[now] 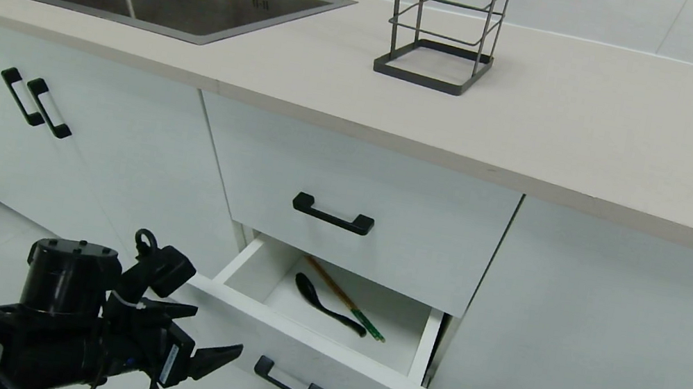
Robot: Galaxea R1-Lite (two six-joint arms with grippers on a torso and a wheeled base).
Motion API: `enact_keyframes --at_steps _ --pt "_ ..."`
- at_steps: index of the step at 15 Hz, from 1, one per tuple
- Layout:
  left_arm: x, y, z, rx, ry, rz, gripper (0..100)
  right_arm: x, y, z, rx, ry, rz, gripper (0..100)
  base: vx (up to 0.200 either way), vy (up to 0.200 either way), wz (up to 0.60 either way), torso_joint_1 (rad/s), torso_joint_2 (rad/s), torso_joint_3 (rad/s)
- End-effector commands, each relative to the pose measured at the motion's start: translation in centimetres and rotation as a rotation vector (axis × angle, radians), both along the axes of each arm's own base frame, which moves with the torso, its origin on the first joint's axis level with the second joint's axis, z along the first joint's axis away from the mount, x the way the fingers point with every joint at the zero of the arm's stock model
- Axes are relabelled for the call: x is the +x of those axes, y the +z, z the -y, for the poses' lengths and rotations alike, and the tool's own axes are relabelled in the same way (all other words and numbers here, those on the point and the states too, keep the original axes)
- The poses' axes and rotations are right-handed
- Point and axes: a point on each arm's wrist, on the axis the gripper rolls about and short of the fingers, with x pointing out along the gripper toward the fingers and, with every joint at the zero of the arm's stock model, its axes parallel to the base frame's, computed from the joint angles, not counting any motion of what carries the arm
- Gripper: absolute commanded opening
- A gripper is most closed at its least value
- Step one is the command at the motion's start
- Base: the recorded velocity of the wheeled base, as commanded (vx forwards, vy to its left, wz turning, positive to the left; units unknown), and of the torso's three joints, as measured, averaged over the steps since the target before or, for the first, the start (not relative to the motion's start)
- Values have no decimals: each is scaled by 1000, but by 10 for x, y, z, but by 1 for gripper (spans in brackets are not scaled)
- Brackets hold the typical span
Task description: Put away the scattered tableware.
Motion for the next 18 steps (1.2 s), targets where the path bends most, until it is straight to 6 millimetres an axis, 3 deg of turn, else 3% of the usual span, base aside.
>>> enact_keyframes --at_steps 1,18 --pt "5 -9 5 -3 -10 -18 100 0 0 0 0 0 -2 100 0 0 0 0 0 0" --pt "44 -3 17 -49 -10 84 100 0 0 0 0 0 -2 100 0 0 0 0 0 0"
